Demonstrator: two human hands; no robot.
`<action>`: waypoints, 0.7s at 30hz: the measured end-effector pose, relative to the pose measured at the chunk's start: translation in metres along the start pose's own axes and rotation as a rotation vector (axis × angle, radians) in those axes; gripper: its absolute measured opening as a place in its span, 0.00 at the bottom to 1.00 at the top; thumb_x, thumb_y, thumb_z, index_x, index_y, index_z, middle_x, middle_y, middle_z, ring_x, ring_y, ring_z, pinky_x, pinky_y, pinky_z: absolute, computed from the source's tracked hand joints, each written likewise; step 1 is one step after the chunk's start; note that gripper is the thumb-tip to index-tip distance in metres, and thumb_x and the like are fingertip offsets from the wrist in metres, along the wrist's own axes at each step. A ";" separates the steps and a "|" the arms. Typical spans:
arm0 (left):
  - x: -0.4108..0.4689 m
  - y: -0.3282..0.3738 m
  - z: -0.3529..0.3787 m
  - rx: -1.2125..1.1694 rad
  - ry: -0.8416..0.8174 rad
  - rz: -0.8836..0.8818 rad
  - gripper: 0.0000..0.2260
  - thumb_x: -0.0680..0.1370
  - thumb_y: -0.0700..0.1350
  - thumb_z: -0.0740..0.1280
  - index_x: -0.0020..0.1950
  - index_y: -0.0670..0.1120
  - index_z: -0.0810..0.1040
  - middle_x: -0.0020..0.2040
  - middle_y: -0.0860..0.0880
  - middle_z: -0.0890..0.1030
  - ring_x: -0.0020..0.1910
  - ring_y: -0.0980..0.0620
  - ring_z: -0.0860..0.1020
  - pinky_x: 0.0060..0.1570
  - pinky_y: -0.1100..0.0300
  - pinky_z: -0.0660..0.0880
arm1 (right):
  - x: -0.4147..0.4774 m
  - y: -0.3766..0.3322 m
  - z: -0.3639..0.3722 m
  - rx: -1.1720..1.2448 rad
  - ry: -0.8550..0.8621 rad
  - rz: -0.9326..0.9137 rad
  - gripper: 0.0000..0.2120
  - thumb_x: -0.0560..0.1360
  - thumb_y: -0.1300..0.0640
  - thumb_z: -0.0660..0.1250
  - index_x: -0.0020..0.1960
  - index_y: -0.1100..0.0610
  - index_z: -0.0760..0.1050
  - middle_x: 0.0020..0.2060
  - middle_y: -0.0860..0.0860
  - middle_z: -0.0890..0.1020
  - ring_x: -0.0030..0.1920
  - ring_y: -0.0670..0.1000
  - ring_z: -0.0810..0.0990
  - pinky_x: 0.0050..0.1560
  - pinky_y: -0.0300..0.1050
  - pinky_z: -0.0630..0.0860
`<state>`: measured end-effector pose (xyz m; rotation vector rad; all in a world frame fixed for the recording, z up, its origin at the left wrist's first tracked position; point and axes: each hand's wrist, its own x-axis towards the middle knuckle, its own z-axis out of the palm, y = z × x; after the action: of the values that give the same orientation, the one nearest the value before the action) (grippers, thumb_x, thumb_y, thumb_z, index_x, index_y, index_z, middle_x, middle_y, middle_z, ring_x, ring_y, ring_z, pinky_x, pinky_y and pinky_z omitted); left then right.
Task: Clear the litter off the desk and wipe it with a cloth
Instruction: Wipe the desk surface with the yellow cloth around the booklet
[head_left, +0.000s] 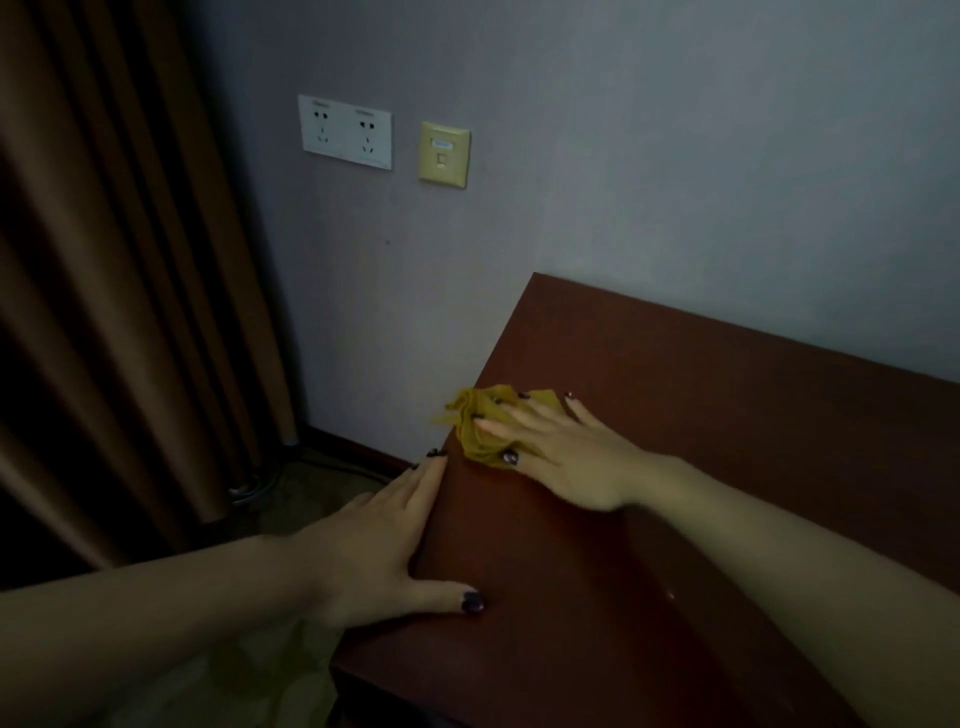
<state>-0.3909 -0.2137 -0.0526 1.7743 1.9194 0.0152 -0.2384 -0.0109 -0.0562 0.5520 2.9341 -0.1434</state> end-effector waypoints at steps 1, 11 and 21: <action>0.000 0.000 0.002 0.002 0.029 0.000 0.53 0.62 0.78 0.50 0.72 0.52 0.25 0.76 0.56 0.33 0.74 0.61 0.40 0.69 0.65 0.42 | 0.009 0.002 -0.005 0.032 -0.037 0.046 0.23 0.80 0.39 0.41 0.73 0.33 0.40 0.74 0.38 0.41 0.73 0.42 0.36 0.71 0.52 0.30; 0.002 -0.006 0.017 -0.035 0.226 0.041 0.32 0.77 0.65 0.41 0.74 0.54 0.31 0.78 0.56 0.40 0.72 0.65 0.42 0.69 0.65 0.41 | 0.067 0.011 -0.015 0.086 -0.028 0.420 0.23 0.80 0.41 0.40 0.74 0.36 0.39 0.76 0.46 0.39 0.75 0.53 0.36 0.70 0.61 0.31; -0.006 -0.010 0.030 0.050 0.767 0.011 0.24 0.81 0.56 0.46 0.77 0.53 0.49 0.75 0.55 0.62 0.70 0.56 0.63 0.70 0.56 0.53 | -0.031 -0.054 0.003 0.036 -0.054 -0.015 0.20 0.80 0.39 0.41 0.60 0.22 0.30 0.74 0.41 0.35 0.69 0.45 0.26 0.67 0.50 0.26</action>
<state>-0.3886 -0.2308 -0.0796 1.9839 2.4219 0.7557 -0.2294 -0.0719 -0.0509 0.5232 2.8887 -0.2106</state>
